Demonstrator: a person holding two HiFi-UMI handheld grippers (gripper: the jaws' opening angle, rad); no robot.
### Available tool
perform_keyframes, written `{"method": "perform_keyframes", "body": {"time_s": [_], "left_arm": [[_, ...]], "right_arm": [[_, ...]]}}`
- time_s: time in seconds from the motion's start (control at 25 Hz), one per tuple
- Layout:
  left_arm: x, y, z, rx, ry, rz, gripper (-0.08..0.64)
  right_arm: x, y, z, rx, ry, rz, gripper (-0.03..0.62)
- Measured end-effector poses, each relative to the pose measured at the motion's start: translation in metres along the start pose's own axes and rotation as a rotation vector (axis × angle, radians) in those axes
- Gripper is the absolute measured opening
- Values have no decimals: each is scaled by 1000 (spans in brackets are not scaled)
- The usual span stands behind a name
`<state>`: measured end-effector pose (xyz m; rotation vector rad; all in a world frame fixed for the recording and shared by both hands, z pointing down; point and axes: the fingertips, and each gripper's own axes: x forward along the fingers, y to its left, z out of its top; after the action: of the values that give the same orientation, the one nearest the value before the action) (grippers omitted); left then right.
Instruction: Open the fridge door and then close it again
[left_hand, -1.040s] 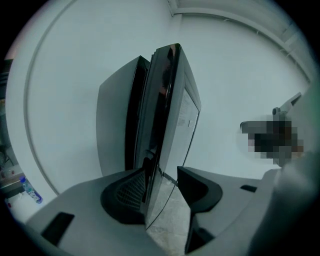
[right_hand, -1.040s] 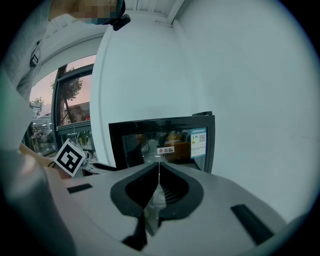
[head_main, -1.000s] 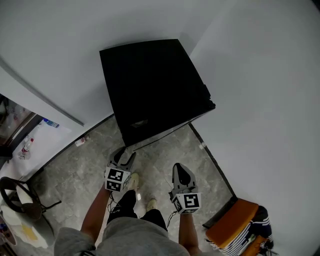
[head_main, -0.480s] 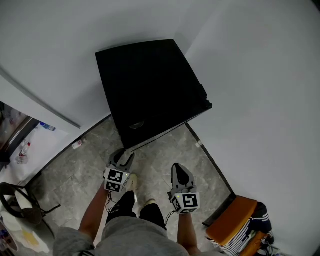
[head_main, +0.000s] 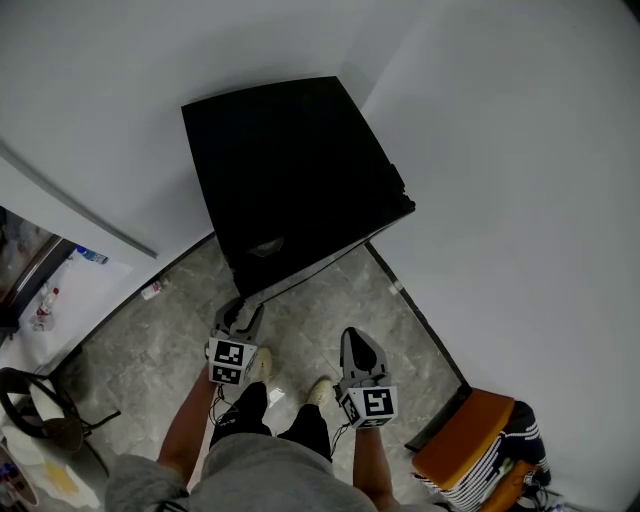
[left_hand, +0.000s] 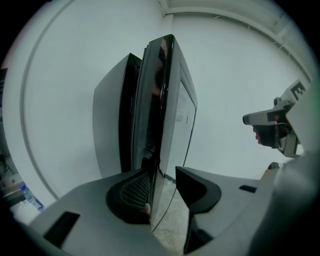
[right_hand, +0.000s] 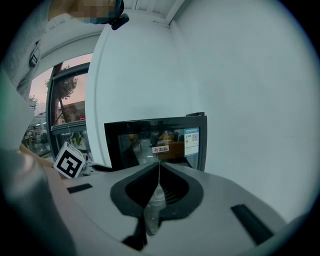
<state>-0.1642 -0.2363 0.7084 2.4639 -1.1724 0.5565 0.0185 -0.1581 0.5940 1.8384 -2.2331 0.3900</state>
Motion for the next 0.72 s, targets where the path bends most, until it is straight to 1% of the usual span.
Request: {"method": "perform_keyframes", "body": {"time_s": [0.2, 0.4, 0.52, 0.72], "left_arm": [[-5, -14, 1, -16, -5, 6, 161], [-12, -27, -5, -29, -7, 22, 163], [-13, -39, -7, -40, -15, 18, 192], [-15, -48, -9, -53, -22, 48, 202]], "right_arm": [[-8, -10, -2, 0, -6, 17, 25], [-15, -15, -6, -8, -1, 56, 25], [-21, -22, -10, -17, 7, 78, 25], [-27, -28, -9, -32, 0, 106, 23]]}}
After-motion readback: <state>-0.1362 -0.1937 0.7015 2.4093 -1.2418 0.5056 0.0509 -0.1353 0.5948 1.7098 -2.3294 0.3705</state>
